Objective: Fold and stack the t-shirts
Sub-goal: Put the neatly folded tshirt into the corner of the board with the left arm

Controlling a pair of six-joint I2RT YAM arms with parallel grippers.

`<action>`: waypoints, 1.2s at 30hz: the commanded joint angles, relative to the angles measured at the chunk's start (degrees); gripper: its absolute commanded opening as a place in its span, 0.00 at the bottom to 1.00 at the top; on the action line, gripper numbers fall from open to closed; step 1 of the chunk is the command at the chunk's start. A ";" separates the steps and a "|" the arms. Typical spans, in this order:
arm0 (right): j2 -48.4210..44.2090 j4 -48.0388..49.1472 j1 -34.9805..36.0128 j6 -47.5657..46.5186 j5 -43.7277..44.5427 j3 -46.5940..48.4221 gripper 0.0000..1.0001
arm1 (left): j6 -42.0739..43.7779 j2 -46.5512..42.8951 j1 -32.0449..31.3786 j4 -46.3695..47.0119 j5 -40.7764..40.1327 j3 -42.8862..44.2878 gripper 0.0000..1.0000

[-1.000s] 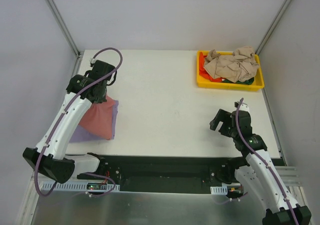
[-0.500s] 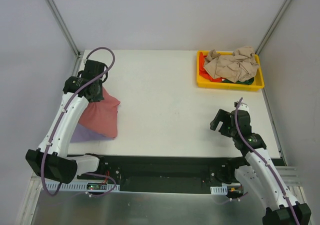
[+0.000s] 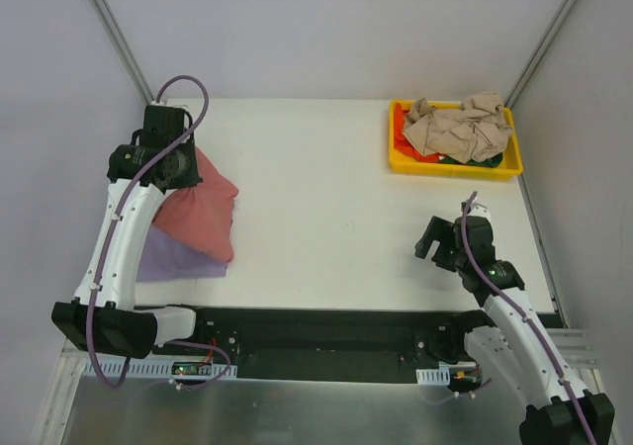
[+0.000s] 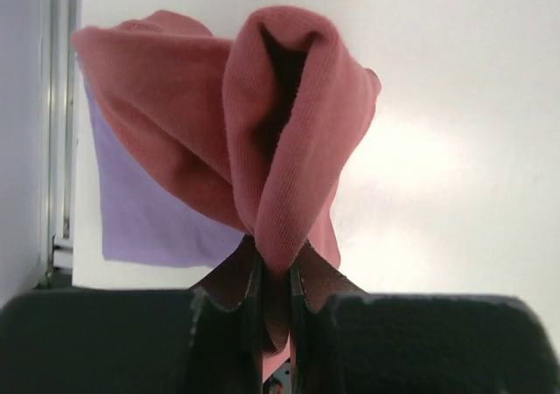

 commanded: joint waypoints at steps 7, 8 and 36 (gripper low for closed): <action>-3.43 -0.33 -0.66 -0.91 1.67 1.80 0.96 | 2.47 -2.51 0.00 -0.68 4.68 4.28 0.00; -3.43 -0.33 -0.75 -0.99 1.67 1.80 0.96 | 2.47 -2.77 0.00 -0.59 4.33 3.40 0.00; -0.01 -0.07 -1.37 -1.79 1.93 2.06 0.96 | 12.66 6.72 1.49 11.80 -29.44 -14.36 0.00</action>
